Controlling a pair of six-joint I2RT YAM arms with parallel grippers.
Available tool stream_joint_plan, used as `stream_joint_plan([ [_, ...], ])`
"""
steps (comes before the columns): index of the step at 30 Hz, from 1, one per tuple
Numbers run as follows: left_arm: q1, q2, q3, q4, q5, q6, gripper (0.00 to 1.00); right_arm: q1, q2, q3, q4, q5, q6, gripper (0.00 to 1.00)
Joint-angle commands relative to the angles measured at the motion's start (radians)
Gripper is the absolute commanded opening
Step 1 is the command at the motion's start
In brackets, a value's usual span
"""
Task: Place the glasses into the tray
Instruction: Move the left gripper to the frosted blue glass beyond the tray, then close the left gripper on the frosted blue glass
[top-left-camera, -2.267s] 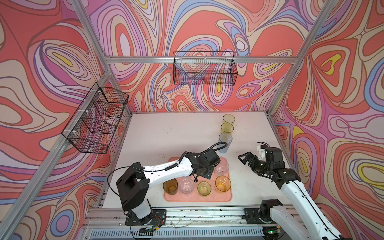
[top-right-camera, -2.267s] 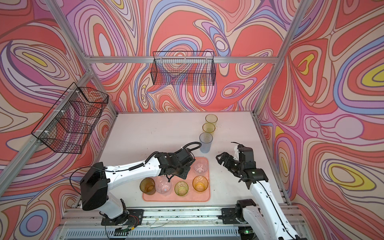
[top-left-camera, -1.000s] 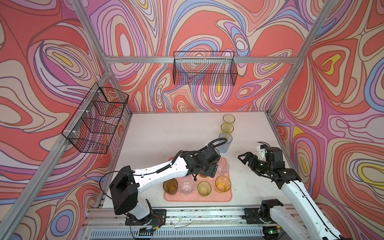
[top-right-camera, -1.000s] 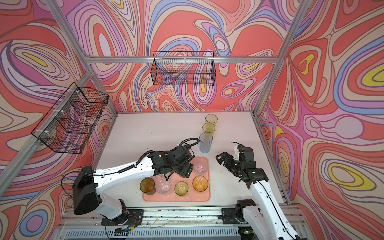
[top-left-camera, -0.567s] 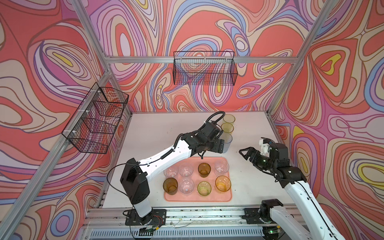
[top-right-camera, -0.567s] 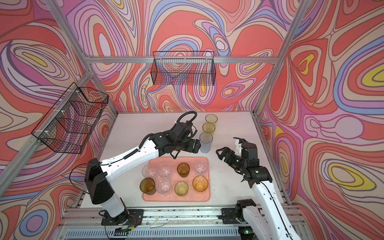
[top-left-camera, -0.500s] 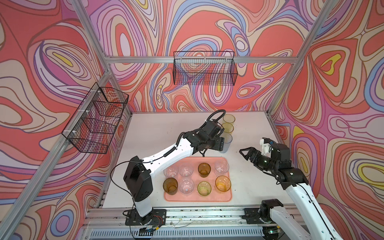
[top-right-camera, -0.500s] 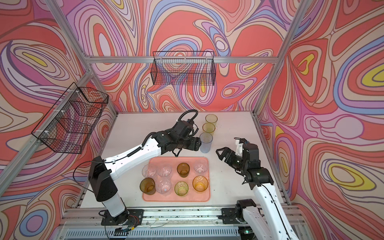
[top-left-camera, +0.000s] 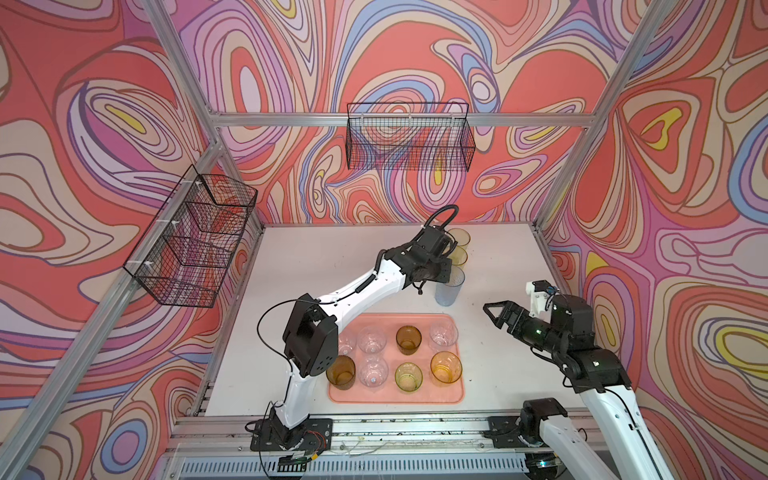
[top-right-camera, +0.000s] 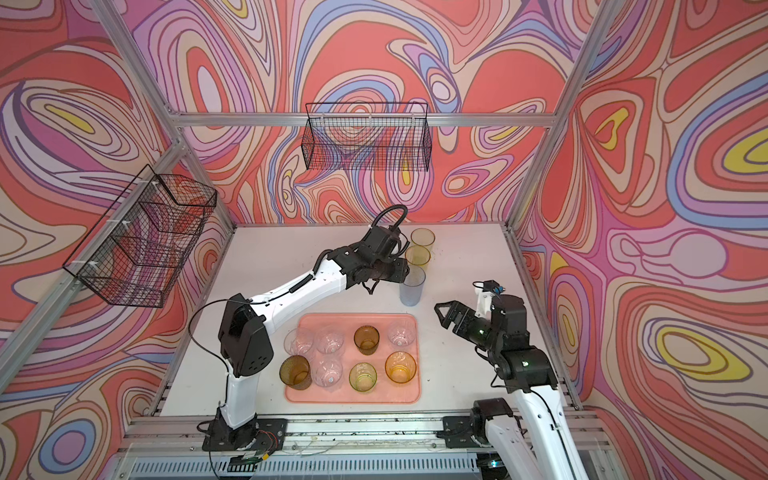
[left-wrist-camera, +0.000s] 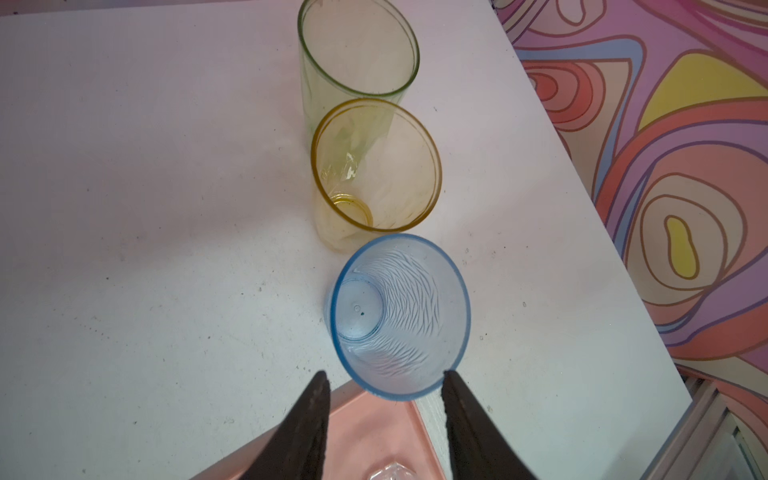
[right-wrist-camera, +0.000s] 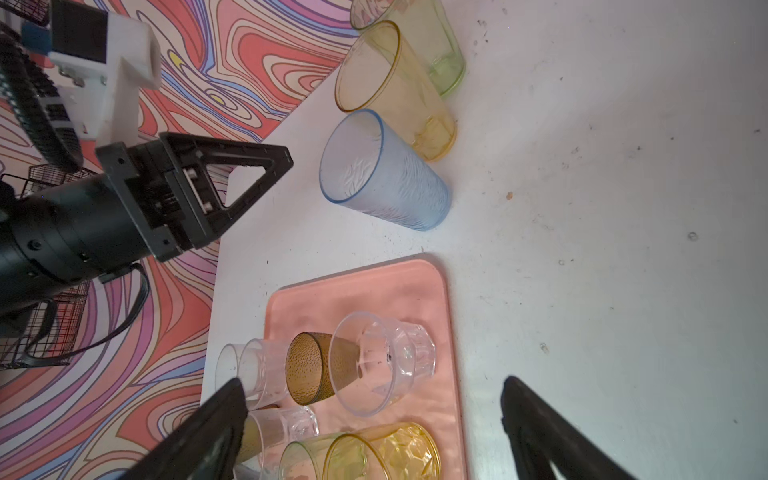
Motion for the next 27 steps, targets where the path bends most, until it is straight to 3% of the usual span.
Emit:
stream_joint_plan([
  [1,-0.001,0.048,0.049,-0.060,-0.042,0.032,0.41,-0.005,-0.029,0.018,-0.056,0.047,-0.025,0.98],
  [15,-0.001,0.185,0.152,-0.146,-0.106,0.084,0.31,-0.004,-0.051,0.034,-0.105,0.080,-0.037,0.98],
  [24,-0.001,0.210,0.163,-0.177,-0.142,0.101,0.02,-0.005,-0.045,0.034,-0.118,0.103,-0.031,0.98],
  [27,0.000,0.198,0.156,-0.192,-0.155,0.108,0.00,-0.005,-0.037,0.030,-0.108,0.100,-0.023,0.98],
])
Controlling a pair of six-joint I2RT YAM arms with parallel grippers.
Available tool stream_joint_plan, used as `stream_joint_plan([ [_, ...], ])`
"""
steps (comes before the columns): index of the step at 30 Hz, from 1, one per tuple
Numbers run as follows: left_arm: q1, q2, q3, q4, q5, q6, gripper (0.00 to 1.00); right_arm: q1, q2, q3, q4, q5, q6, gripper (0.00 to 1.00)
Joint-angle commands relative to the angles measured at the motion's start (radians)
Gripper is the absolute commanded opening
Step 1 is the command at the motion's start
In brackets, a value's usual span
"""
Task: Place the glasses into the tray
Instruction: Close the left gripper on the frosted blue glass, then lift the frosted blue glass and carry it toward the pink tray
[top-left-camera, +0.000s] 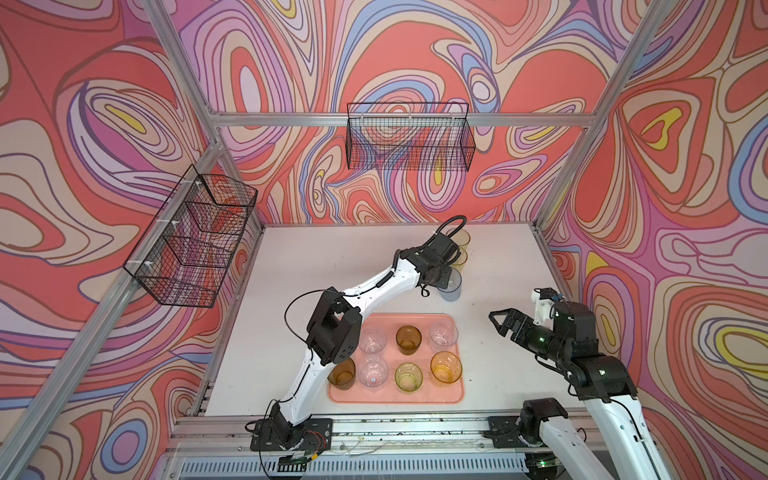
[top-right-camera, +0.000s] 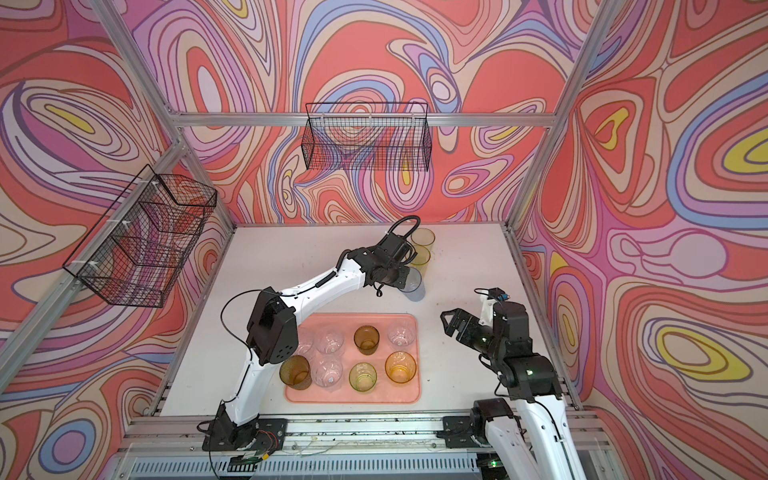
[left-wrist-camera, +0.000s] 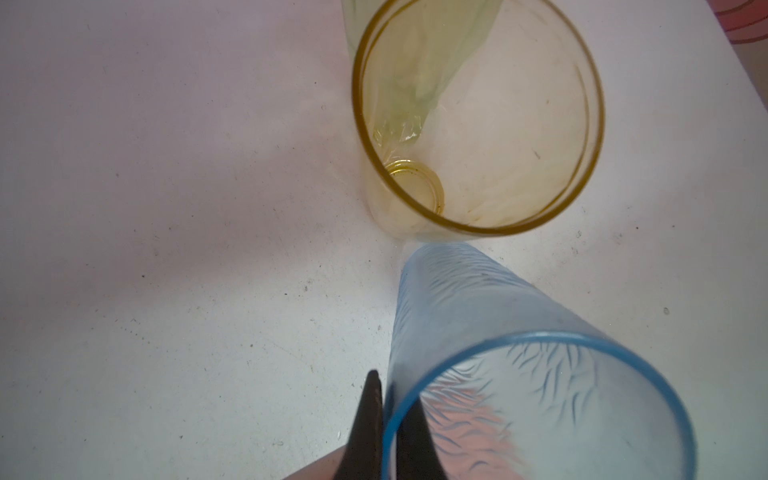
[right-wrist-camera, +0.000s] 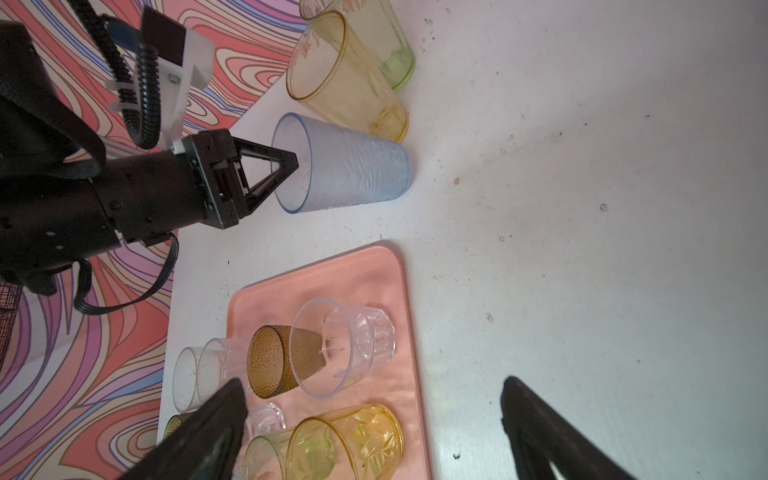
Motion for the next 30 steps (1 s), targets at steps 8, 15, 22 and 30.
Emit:
stream_joint_plan([
  [8,-0.001,-0.113,-0.081,-0.044,-0.049,0.043,0.00,-0.005,0.037,0.023,0.030,-0.013,0.029,0.98],
  [15,-0.001,-0.288,-0.193,-0.141,-0.105,0.048,0.00,-0.004,0.026,0.033,0.059,-0.020,0.051,0.98],
  [22,-0.001,-0.495,-0.292,-0.246,-0.138,0.042,0.00,-0.004,0.027,-0.010,0.174,-0.118,0.072,0.98],
  [30,0.053,-0.608,-0.346,-0.447,-0.219,0.083,0.00,-0.004,0.017,-0.019,0.167,-0.114,0.027,0.98],
])
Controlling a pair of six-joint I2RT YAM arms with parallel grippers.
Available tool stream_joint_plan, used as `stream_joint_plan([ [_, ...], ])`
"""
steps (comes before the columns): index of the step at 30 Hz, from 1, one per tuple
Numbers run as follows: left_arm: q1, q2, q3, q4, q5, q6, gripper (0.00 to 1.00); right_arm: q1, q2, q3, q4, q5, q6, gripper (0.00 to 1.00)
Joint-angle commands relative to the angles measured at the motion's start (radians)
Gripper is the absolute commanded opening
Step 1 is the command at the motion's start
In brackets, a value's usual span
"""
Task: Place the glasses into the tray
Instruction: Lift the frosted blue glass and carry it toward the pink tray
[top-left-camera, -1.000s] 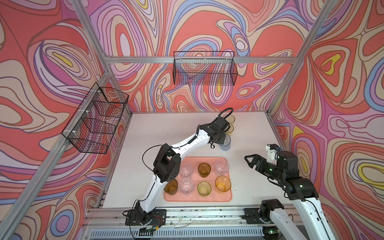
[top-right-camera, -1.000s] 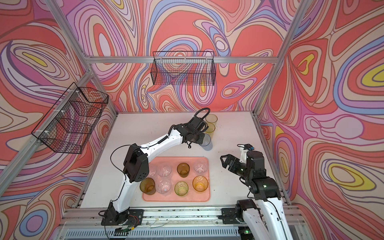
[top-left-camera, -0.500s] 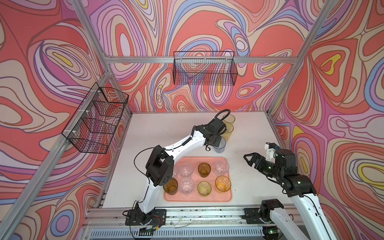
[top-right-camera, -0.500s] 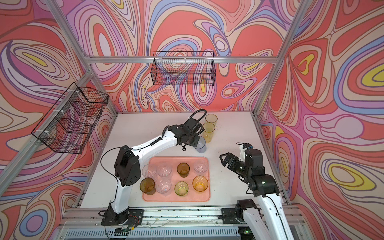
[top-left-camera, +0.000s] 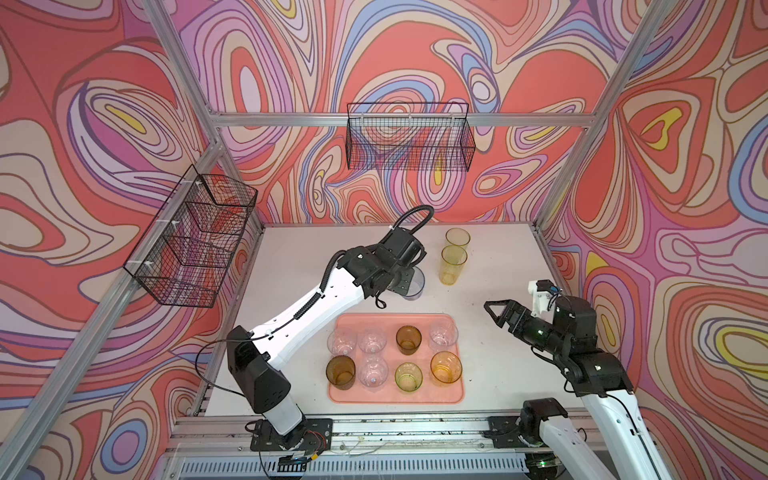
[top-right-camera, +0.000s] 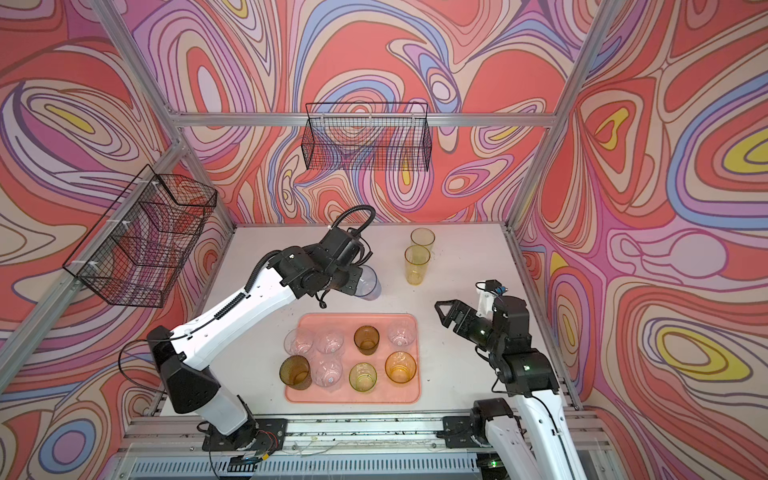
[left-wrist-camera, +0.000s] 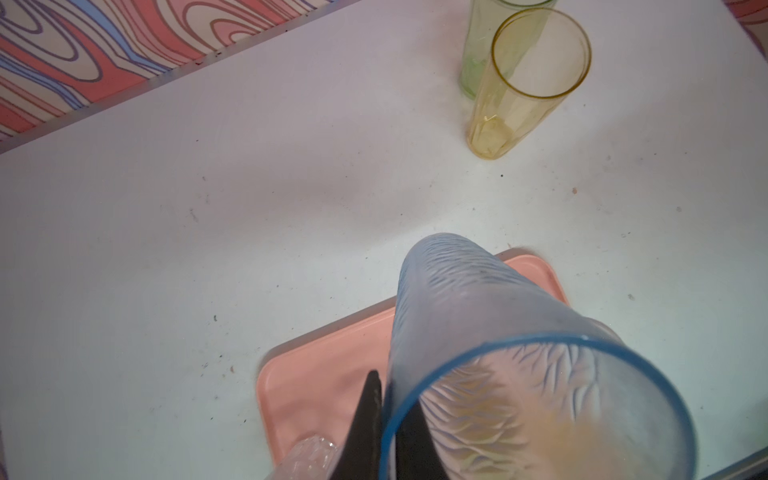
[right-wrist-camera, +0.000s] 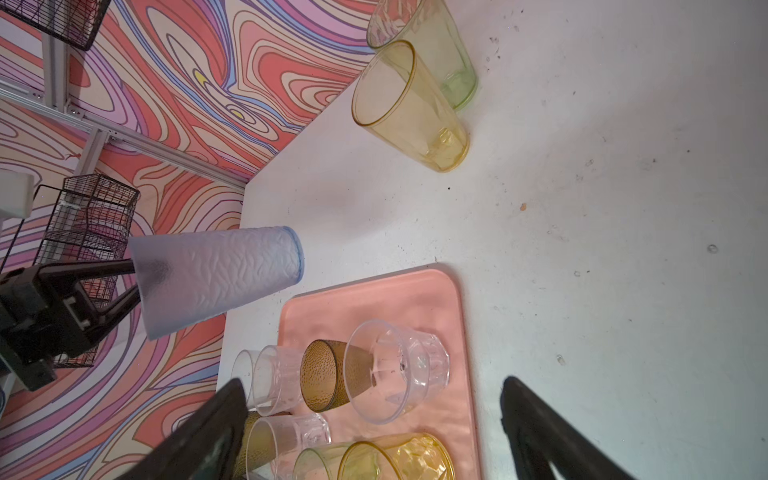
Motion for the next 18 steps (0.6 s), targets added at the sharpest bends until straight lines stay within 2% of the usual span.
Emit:
stream_joint_plan([
  [1,0.052,-0.033,-0.062,-0.140,-0.029,0.023,0.00,-0.005,-0.011,-0.001,-0.009,-0.001,-0.041,0.98],
  [9,0.193,-0.109,-0.225,-0.124,0.051,0.039,0.00,-0.005,-0.046,-0.027,-0.056,0.031,-0.072,0.98],
  [18,0.216,-0.071,-0.261,-0.117,0.078,0.042,0.00,-0.004,-0.042,-0.038,-0.072,0.052,-0.077,0.98],
])
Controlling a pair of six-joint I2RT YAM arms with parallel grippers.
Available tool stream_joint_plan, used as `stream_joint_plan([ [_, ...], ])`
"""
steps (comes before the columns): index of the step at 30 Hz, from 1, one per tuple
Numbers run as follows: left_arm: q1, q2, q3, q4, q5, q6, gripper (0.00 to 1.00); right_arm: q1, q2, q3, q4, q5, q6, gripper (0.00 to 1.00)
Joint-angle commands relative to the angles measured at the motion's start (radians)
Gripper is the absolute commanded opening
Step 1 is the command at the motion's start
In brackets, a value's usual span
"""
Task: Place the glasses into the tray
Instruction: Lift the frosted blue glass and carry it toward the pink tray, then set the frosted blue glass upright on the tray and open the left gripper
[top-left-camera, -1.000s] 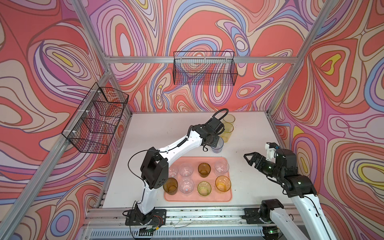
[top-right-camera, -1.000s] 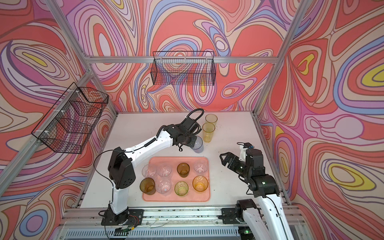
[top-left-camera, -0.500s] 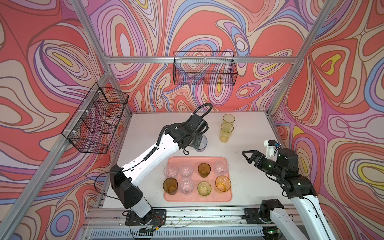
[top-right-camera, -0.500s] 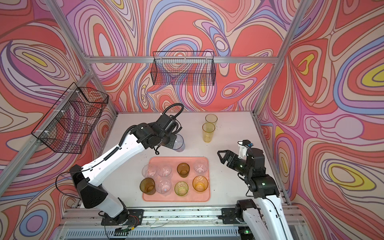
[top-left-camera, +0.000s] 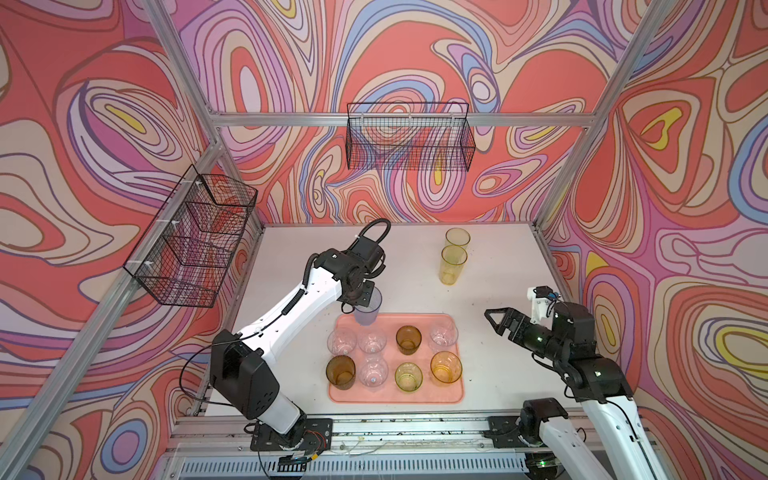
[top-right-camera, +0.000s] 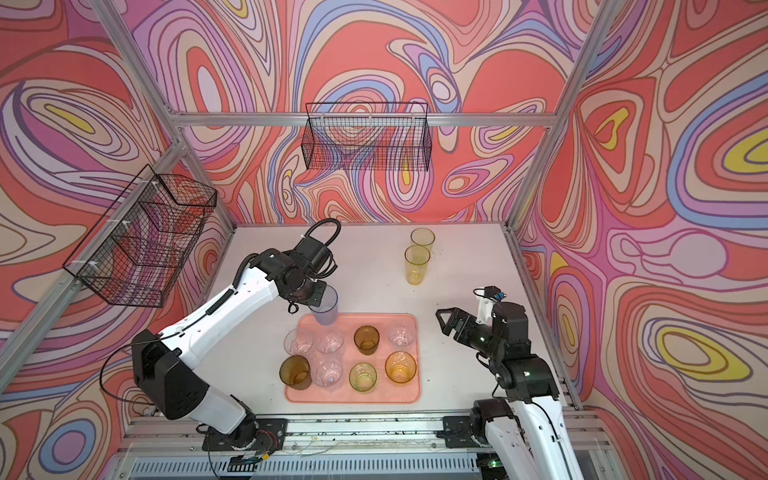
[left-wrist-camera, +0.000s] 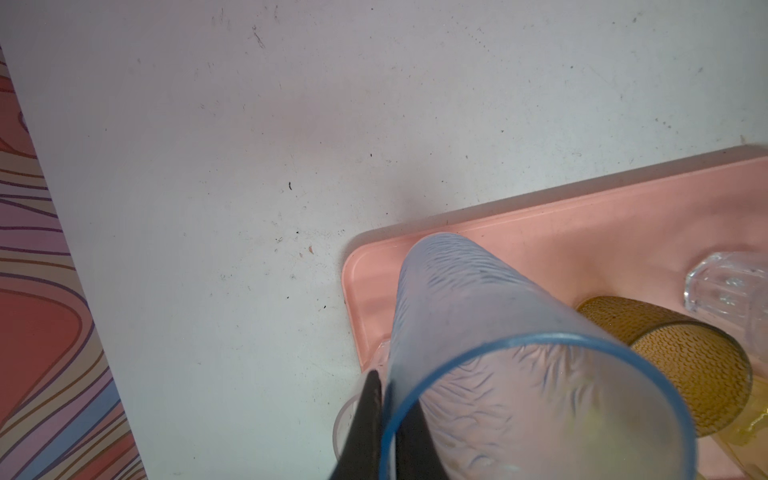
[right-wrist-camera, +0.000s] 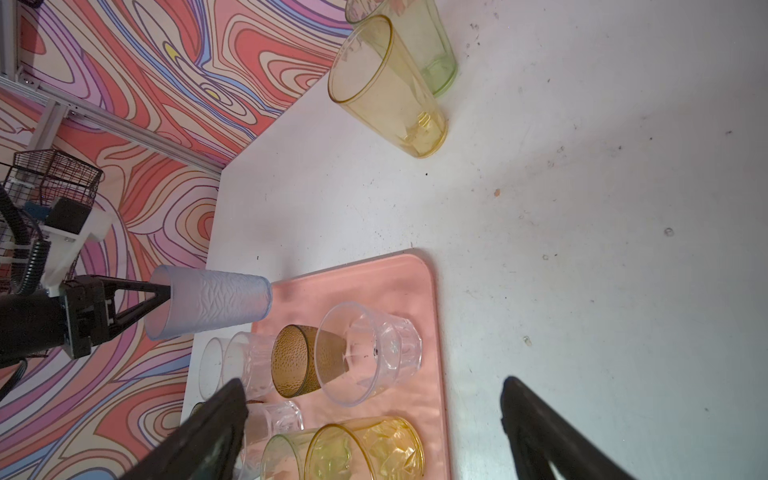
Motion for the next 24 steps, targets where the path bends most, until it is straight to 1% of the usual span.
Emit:
stream_joint_plan([
  [1,0.008,-0.002,-0.022,-0.012,0.008,0.017,0.00,-0.004,-0.002,0.000,-0.018,0.026,-0.023,0.98],
  [5,0.008,-0.010,-0.045,-0.002,-0.013,0.015,0.00,-0.004,0.005,0.002,-0.025,0.044,-0.039,0.98],
  [24,0.017,-0.011,-0.179,0.086,0.013,0.020,0.00,-0.005,0.054,0.013,-0.023,0.045,-0.024,0.98],
])
